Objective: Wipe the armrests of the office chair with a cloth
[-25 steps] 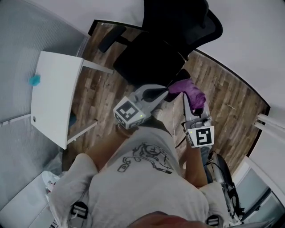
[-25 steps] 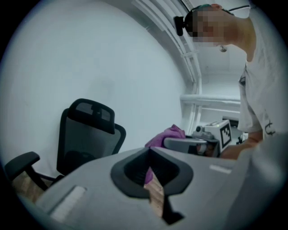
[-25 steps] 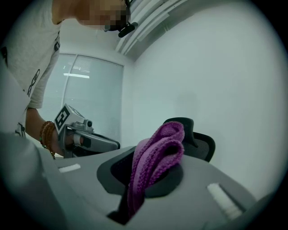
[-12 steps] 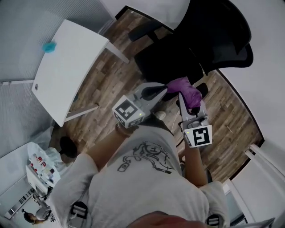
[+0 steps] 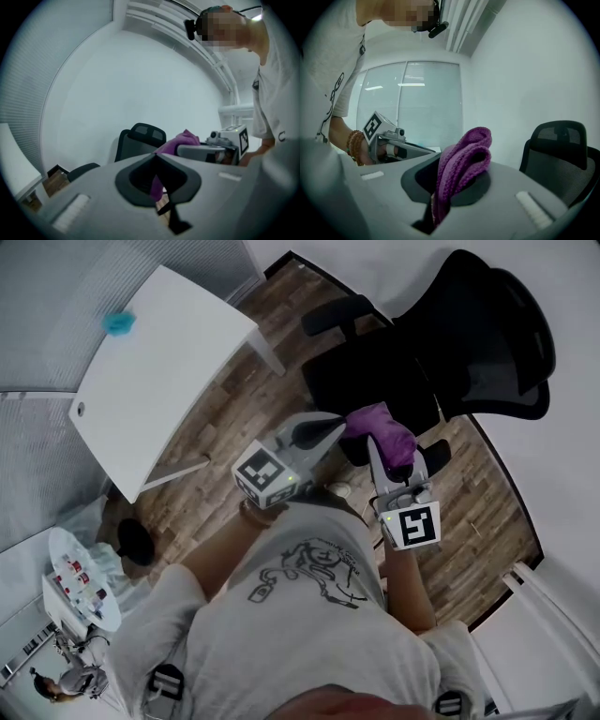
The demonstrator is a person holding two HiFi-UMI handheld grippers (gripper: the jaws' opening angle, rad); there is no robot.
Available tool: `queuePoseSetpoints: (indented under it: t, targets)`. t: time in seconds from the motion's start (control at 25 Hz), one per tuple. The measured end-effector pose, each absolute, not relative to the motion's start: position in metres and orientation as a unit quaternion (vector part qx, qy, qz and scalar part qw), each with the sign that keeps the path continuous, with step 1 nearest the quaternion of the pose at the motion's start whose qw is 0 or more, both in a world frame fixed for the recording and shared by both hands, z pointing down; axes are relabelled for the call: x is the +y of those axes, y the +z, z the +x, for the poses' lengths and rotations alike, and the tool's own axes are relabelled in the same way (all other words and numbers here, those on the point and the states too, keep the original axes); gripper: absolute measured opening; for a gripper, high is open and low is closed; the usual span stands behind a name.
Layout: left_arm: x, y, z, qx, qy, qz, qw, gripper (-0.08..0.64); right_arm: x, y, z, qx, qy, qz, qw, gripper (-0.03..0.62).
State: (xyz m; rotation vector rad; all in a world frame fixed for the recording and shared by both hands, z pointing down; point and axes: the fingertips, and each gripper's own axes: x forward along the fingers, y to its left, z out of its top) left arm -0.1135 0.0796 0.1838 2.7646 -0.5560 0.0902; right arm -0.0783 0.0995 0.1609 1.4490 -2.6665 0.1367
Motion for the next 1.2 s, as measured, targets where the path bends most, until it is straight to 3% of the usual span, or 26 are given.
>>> queuePoseSetpoints:
  t: [1.2]
  targets:
    - [-0.049,0.183,-0.285,-0.203,0.010,0.963,0.174,0.000,-0.031,0.166,-0.245,-0.879,0.046,0.463,0.099,0.028]
